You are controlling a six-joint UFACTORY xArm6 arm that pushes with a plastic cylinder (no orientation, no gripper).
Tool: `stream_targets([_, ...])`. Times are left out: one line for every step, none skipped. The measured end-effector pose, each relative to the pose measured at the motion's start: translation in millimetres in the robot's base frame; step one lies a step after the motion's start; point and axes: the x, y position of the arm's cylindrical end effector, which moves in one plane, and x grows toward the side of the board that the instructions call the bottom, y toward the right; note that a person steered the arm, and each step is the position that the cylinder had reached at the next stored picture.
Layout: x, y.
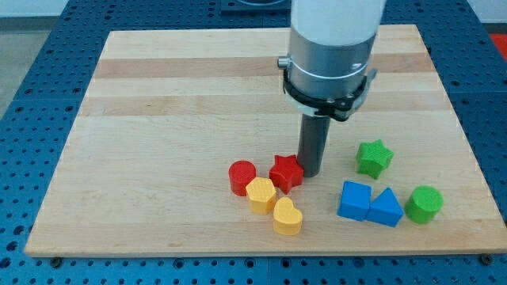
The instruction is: Point your arm towards the center right
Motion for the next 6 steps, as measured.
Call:
stream_targets([0,-2])
stream_targets([-8,-2])
stream_targets([-52,19])
stream_targets([-89,85])
stream_targets([-93,173])
stream_targets([-58,251])
